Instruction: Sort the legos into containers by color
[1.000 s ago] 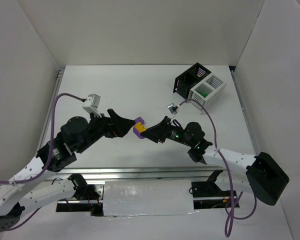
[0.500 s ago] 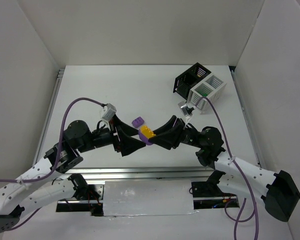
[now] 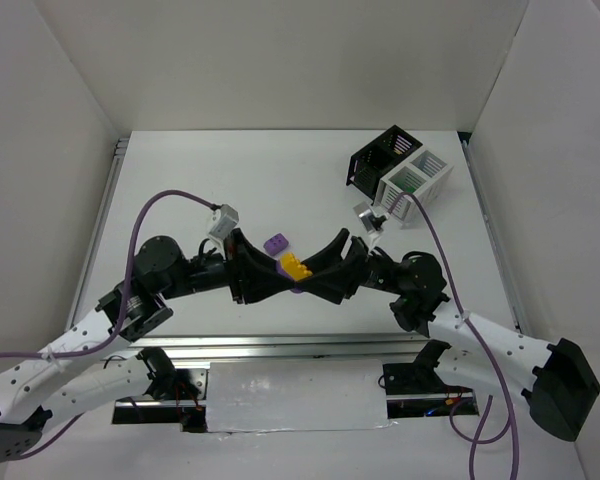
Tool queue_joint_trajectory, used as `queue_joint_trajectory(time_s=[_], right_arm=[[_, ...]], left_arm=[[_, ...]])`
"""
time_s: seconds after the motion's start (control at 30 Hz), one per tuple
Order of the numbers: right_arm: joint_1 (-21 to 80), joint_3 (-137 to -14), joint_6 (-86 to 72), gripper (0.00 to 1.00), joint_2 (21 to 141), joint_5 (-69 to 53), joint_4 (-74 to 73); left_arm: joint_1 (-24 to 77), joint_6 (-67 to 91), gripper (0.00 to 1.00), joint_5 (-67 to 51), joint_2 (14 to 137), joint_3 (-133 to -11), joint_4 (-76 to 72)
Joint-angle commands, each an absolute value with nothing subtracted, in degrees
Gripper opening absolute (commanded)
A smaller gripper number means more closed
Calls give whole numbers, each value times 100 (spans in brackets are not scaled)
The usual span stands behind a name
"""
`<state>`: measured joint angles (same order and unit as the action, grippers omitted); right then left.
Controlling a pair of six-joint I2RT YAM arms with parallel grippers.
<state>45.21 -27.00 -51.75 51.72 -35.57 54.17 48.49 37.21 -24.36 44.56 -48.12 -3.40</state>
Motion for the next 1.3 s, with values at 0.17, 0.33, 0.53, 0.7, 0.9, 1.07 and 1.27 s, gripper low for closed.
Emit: queue_joint_trajectory(time_s=[0.17, 0.33, 0.53, 0.7, 0.9, 1.07, 1.27], right_arm=[[4562, -3603, -4272, 72, 5080, -4200, 4096], [4570, -3692, -4087, 39, 5001, -4254, 3797], [4562, -3533, -4078, 5, 4843, -4316, 3823], [4422, -3551, -3430, 0, 4457, -3772, 3018], [2990, -3665, -3331, 0, 4508, -4894, 2979], [2575, -4209, -2193, 0, 5052, -2953, 1594], [2172, -5745, -1485, 0, 7331, 2690, 1275]], left_arm=[[4896, 3209, 0, -3067, 4597, -5062, -335], [4896, 3164, 0, -2971, 4544, -5019, -229], [4896, 3155, 0, -2848, 4509, -5053, -158], [4896, 3059, 0, -2655, 4369, -5089, -18], [4896, 2839, 0, -2382, 3999, -5071, 597], [4896, 2804, 0, -1385, 3814, -5237, 1411], [4887, 3223, 0, 1392, 4069, -5782, 3545]])
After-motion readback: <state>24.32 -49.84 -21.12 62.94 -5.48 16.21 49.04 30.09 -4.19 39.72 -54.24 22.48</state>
